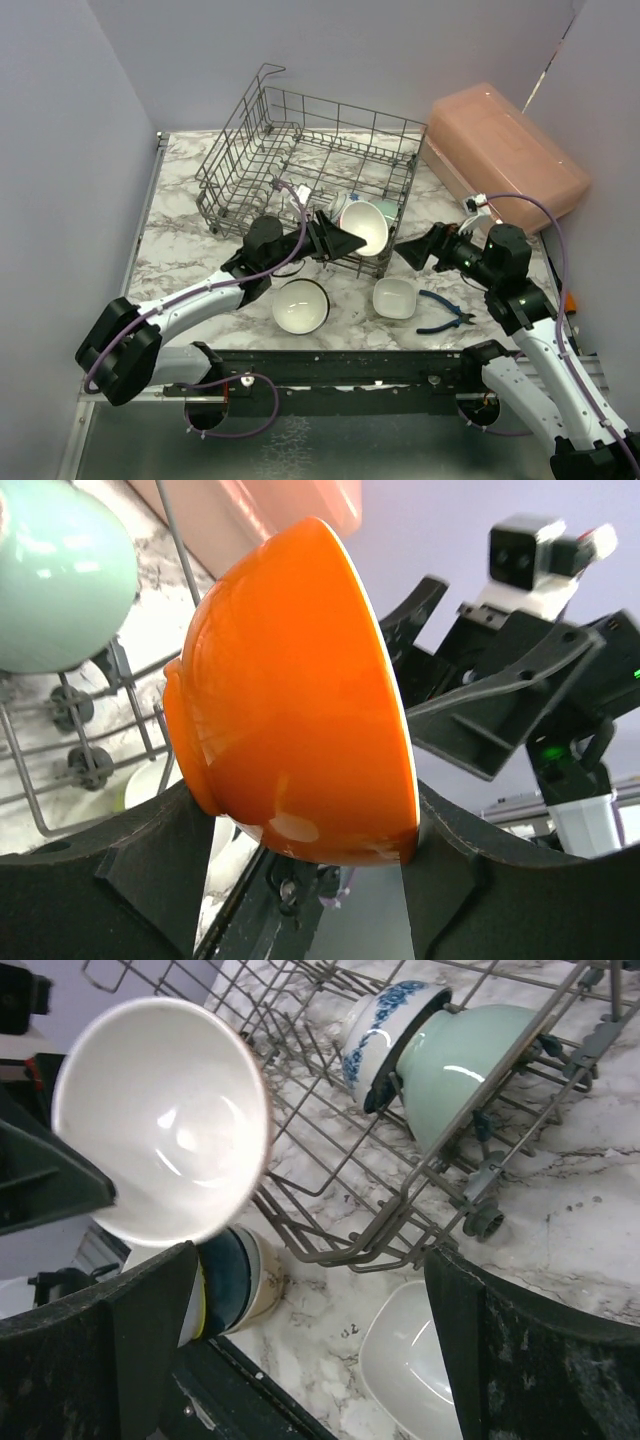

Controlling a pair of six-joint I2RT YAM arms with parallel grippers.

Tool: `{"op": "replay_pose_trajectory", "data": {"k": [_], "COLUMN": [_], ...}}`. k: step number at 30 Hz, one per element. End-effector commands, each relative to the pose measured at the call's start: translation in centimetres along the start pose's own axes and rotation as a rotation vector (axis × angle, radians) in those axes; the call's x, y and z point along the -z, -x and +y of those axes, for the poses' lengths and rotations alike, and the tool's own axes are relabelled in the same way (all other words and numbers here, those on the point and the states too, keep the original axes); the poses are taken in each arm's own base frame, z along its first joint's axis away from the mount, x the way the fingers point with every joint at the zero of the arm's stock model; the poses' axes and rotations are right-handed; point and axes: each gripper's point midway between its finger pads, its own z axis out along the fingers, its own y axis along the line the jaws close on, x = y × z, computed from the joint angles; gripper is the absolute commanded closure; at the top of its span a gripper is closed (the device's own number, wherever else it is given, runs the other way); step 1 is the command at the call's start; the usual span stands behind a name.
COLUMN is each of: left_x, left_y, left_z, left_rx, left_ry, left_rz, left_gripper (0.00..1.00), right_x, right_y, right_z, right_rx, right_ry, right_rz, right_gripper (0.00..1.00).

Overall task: Load the bowls into the dish rack
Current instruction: Pick up the bowl from the center of the board, then adjust the dish rack at the center of the board.

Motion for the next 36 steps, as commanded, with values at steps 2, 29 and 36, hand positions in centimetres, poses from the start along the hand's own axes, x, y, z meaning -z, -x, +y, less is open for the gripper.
{"op": "replay_pose_trajectory", "data": {"k": [2,29,36], "left_x": [2.3,7.0,6.8], "left_y": [3.8,7.0,7.0], "left_z": [-2.7,-2.0,-1.8], "left_rx": [-0.045,-0.235,-0.220], "left_ry": [-0.091,0.147,0.156], "left_rz": [-0.090,-0.190,-0.186], "left_gripper": [1.00,1.00,1.00], "right_x": [0.1,-5.7,-4.7], "right_y": [0.0,-5.4,-6.1], "right_z": [-3.1,-7.7,-9.5], "right_rx": [-0.047,-0.056,-0.068], "right_ry": [-0.176,-0.234,-0.341], "right_rz": [-0.020,0.308,0.298], "right_gripper": [0.00,0.17,0.34]}}
